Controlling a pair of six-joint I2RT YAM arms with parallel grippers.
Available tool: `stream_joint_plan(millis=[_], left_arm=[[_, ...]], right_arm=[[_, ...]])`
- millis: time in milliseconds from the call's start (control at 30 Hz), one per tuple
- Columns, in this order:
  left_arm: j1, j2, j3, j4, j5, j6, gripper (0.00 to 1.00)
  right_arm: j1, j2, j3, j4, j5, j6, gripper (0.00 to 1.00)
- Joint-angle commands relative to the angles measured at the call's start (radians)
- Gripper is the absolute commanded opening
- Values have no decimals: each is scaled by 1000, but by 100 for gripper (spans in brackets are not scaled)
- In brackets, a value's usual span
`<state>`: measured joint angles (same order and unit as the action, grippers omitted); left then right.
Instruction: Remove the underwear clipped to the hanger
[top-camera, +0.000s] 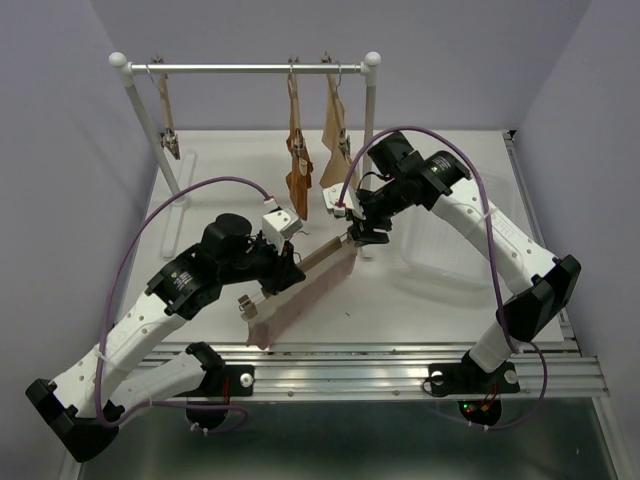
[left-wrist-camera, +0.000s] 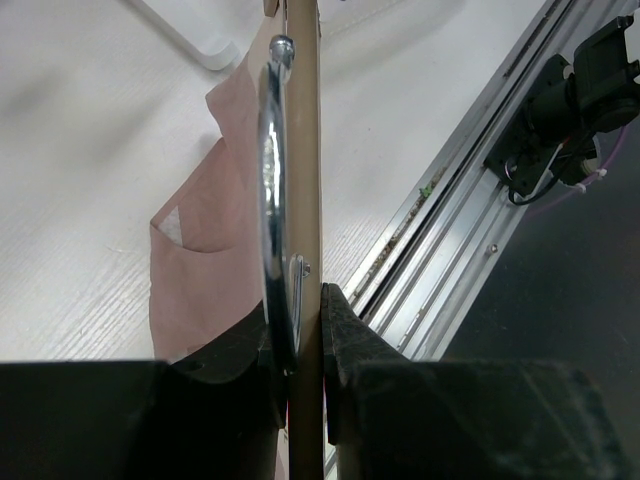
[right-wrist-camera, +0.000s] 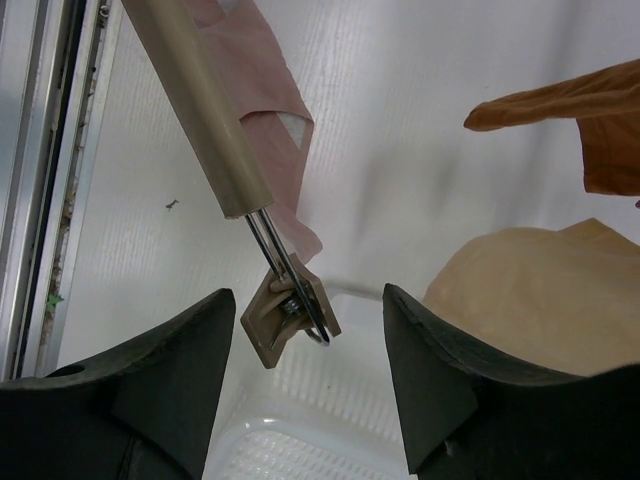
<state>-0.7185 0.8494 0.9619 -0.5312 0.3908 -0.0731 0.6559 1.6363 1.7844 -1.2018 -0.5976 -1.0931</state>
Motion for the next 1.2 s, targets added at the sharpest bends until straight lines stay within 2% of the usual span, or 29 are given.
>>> stream_joint_plan(millis=[0,33,133,167,200,233,267,767,800,833,933,967,1033,1067,1133,1167], left_arm=[[-4,-10,-5,33,5,-4,0],[-4,-10,-5,33,2,-4,0],[-4,-10,-5,31,-3,-5,0],[-4,-10,-8,28,-3,-7,0],[-4,-9,-6,28,-7,-8,0],[-2,-9,-6,28,-9,-8,0],[-4,-9,-8,25,-10,-10,0],[-4,-26,-8,43,-23,-30,0],[-4,-30,-11,48,-29,-33,0],[-4,-32,-11,46,-38,-36,0],[-4,-36,-15,50,-52,-54,0],[-2,-39,-17,50,-56,-62,0],[-2,-44,-17,53,-64,-73,0],[-2,-49,-17,57,-67,-80,0],[-2,-56,-18,60,-75,-88,0],[-4,-61,-22,59,-85,-96,0]], right_arm=[[8,-39,50,30,18,9,63],[8,-39,50,24,18,4,61],[8,-32,59,-1,18,-14,45],[8,-30,66,-8,16,-19,37],[8,-30,66,-16,18,-30,23],[8,-30,67,-16,13,-30,23],[8,-30,67,-19,12,-33,1],[8,-38,53,-10,-4,-38,1],[8,-52,32,46,13,8,13],[8,-59,17,80,24,30,52],[8,-84,-29,149,45,64,64],[8,-89,-34,171,45,71,78],[8,-102,-52,189,39,94,81],[8,-110,-71,223,38,117,90],[8,-125,-95,272,41,151,100],[8,-144,-108,327,47,188,100]])
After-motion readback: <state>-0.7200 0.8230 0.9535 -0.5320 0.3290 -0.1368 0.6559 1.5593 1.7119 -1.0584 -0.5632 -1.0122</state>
